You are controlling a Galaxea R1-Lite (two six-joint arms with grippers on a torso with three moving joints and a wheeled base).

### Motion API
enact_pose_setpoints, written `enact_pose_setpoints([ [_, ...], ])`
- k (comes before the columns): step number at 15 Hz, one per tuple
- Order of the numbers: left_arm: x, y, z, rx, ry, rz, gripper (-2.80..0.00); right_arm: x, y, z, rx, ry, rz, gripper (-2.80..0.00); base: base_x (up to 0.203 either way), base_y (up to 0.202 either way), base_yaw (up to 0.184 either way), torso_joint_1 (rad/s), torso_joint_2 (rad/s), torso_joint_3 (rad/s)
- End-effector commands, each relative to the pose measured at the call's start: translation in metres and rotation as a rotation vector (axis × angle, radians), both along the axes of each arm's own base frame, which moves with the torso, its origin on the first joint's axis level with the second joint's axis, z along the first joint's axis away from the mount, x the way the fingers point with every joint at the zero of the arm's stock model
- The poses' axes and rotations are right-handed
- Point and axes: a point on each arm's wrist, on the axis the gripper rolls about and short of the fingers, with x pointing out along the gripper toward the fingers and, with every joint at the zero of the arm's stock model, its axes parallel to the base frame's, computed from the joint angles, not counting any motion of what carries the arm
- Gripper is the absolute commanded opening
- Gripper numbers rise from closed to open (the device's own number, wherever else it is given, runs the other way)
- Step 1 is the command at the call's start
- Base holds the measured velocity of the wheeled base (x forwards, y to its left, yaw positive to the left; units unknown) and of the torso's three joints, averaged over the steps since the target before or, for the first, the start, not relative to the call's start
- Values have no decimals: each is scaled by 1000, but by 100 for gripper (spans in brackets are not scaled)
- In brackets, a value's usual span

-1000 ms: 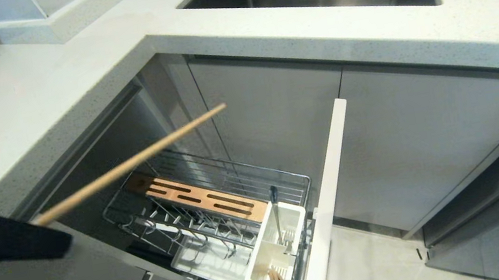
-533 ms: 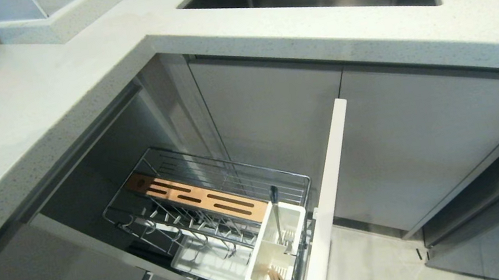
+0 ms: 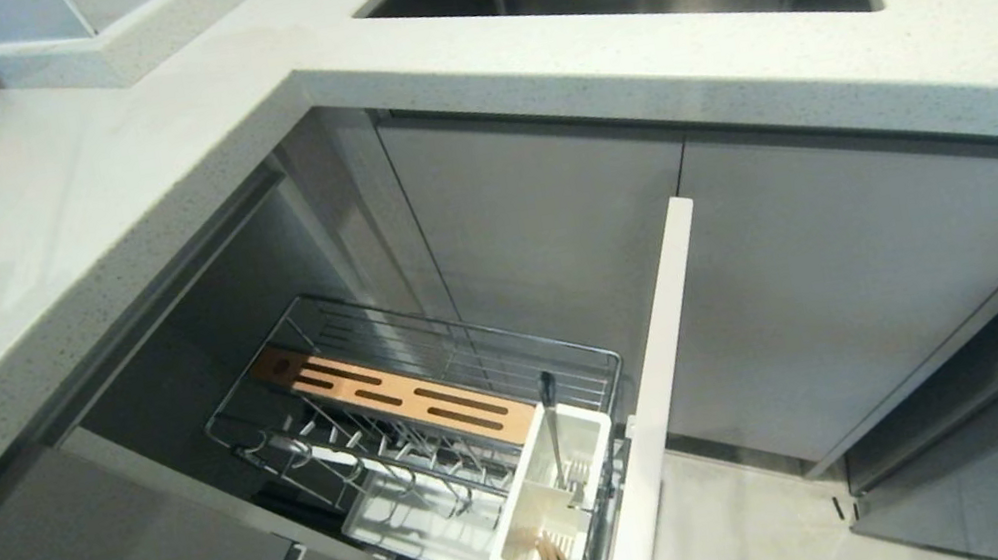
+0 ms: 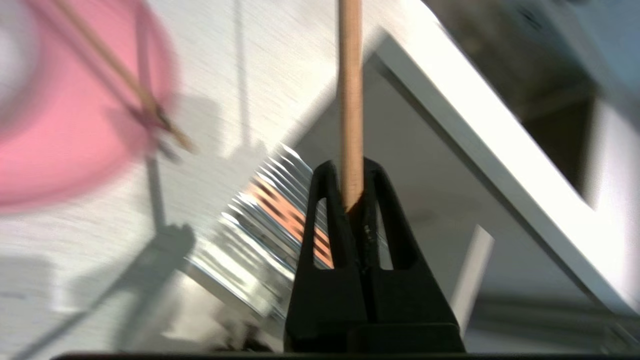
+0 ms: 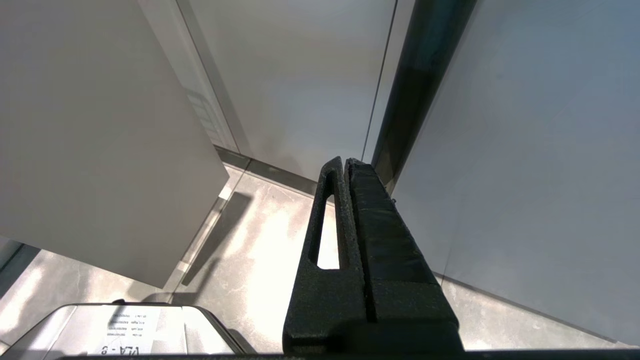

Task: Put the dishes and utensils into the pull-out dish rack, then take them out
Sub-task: Take the chopsticks out of the cupboard

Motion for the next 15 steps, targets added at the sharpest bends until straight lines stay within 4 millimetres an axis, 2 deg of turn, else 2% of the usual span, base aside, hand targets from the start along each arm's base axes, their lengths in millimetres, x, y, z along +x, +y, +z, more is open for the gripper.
enact_pose_setpoints([
  [1, 12, 6, -2, 35, 36, 166, -280, 0, 0, 0, 0, -1, 0, -280, 0, 0, 0, 0, 0, 0],
  [6, 45, 11, -14, 145, 181, 444, -280, 0, 0, 0, 0, 0, 0, -280, 0, 0, 0, 0, 0, 0],
  [10, 69, 6, -31, 206, 315, 426, -280, 0, 0, 0, 0, 0, 0, -280, 0, 0, 0, 0, 0, 0],
  [15, 82, 7, -44, 267, 447, 486, -280, 0, 0, 0, 0, 0, 0, -280, 0, 0, 0, 0, 0, 0],
])
